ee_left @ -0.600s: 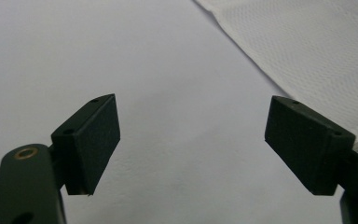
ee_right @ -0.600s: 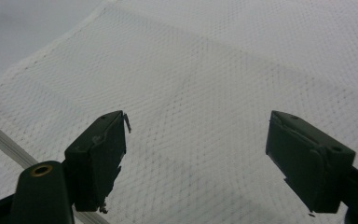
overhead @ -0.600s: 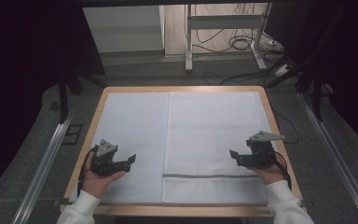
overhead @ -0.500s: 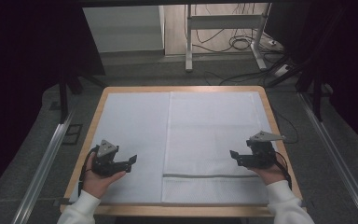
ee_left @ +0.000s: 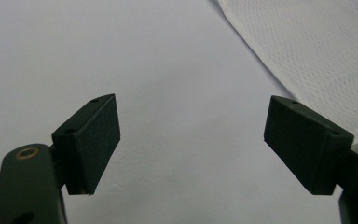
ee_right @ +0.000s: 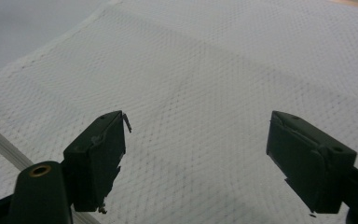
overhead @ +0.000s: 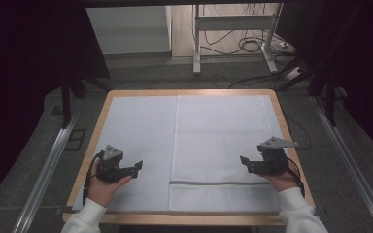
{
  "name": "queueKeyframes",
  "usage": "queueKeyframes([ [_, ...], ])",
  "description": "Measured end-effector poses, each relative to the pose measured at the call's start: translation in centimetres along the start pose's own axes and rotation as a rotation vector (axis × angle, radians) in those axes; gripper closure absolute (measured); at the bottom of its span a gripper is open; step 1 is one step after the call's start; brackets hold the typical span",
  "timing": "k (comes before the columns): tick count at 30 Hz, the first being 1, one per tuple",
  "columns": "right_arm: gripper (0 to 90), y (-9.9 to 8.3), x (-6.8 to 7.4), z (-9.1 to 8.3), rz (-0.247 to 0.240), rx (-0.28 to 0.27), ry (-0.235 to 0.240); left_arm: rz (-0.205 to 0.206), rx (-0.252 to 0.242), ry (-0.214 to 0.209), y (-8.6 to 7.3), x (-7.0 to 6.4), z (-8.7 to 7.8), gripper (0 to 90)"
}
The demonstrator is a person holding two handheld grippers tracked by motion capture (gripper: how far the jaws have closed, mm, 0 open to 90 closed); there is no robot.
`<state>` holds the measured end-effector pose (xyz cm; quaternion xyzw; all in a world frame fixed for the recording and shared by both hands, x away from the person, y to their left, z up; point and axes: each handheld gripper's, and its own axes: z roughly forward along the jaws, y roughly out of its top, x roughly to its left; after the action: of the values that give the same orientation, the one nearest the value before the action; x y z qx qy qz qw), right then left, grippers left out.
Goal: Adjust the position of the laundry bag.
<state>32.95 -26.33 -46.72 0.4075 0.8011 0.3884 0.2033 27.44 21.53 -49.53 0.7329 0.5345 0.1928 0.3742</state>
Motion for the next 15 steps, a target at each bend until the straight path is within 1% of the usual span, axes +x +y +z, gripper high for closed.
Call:
queueKeyframes([
  [6,18.7,-0.1,-0.2,-0.2,-0.005,-0.014,-0.016,-0.002,0.007,-0.017,0.3,-0.4,-0.1,19.2],
  [7,18.6,-0.1,-0.3,-0.2,-0.005,-0.015,-0.017,0.002,0.004,-0.024,0.4,-0.5,-0.1,19.2],
  [9,18.5,-0.1,-0.3,-0.2,0.002,-0.017,-0.02,0.002,0.002,-0.025,0.6,-0.6,-0.1,19.1],
  [11,18.4,-0.1,-0.4,-0.2,0.004,-0.018,-0.026,-0.009,-0.005,-0.029,0.8,-0.5,0.0,19.1],
  [12,18.4,-0.1,-0.4,-0.2,0.005,-0.019,-0.027,-0.009,-0.005,-0.029,0.8,-0.5,0.0,19.2],
  [13,18.5,-0.1,-0.4,-0.3,0.007,-0.022,-0.028,-0.01,-0.013,-0.038,1.1,-0.6,0.0,19.6],
  [15,18.5,-0.1,-0.5,-0.3,0.006,-0.026,-0.03,-0.003,-0.025,-0.041,1.3,-0.8,0.1,20.3],
])
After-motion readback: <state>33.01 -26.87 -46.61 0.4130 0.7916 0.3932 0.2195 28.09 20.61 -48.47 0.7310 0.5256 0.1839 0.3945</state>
